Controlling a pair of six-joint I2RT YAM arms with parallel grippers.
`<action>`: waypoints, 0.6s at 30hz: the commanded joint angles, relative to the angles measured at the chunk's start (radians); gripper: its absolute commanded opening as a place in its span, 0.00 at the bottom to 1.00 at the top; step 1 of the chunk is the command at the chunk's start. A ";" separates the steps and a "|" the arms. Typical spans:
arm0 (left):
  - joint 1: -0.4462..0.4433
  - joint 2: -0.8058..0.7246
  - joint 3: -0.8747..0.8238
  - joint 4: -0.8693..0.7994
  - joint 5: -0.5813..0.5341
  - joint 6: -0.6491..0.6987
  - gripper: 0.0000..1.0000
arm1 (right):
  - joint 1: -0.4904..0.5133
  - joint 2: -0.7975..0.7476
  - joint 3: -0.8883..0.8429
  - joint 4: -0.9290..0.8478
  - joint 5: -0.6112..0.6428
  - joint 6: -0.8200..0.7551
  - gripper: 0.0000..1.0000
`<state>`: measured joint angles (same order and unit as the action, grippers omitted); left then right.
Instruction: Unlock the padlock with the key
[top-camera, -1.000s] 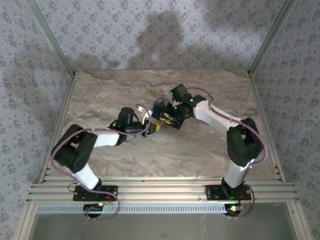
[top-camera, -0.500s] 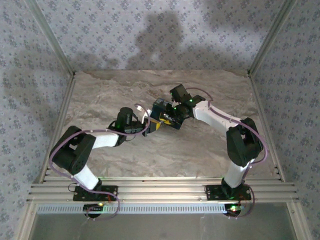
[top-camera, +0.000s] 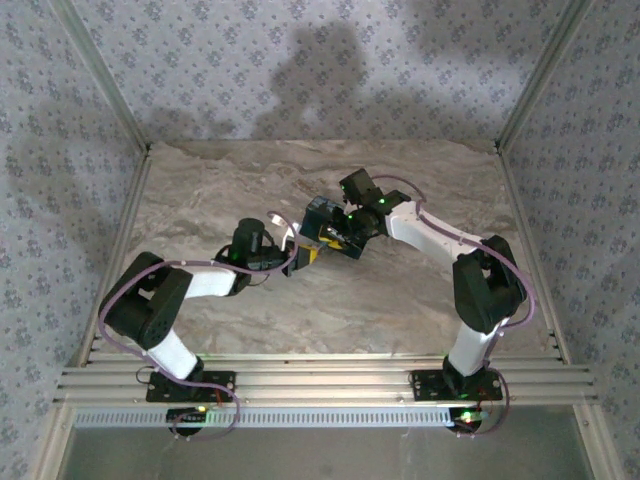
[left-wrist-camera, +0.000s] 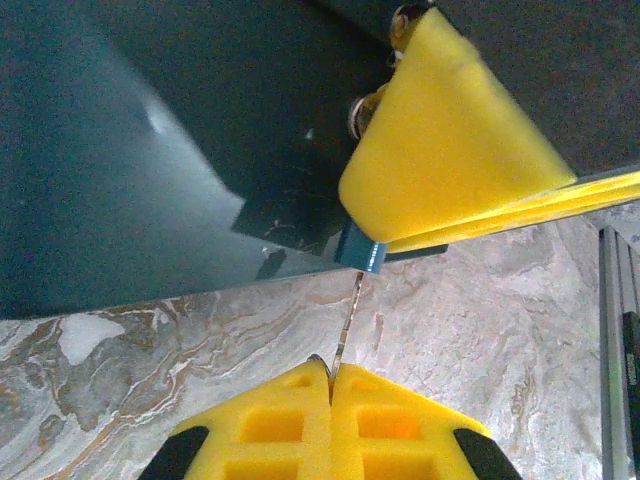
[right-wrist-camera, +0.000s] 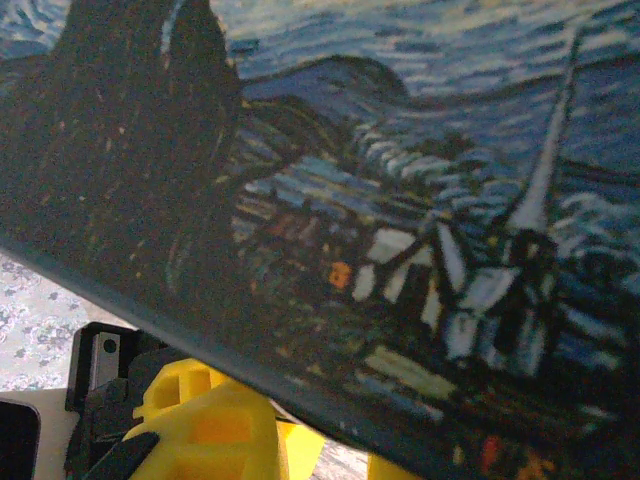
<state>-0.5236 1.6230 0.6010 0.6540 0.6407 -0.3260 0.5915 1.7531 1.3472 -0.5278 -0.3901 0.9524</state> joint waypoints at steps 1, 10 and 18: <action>0.007 -0.006 0.025 0.003 -0.001 -0.002 0.00 | 0.002 0.000 0.032 0.001 -0.020 -0.010 0.00; 0.009 -0.001 0.036 0.021 0.017 -0.011 0.00 | 0.007 0.010 0.035 0.007 -0.024 -0.008 0.00; 0.003 0.007 0.029 0.045 0.028 -0.022 0.00 | 0.007 0.011 0.036 0.007 -0.023 -0.008 0.00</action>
<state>-0.5217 1.6241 0.6041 0.6548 0.6418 -0.3401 0.5919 1.7550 1.3476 -0.5270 -0.3939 0.9527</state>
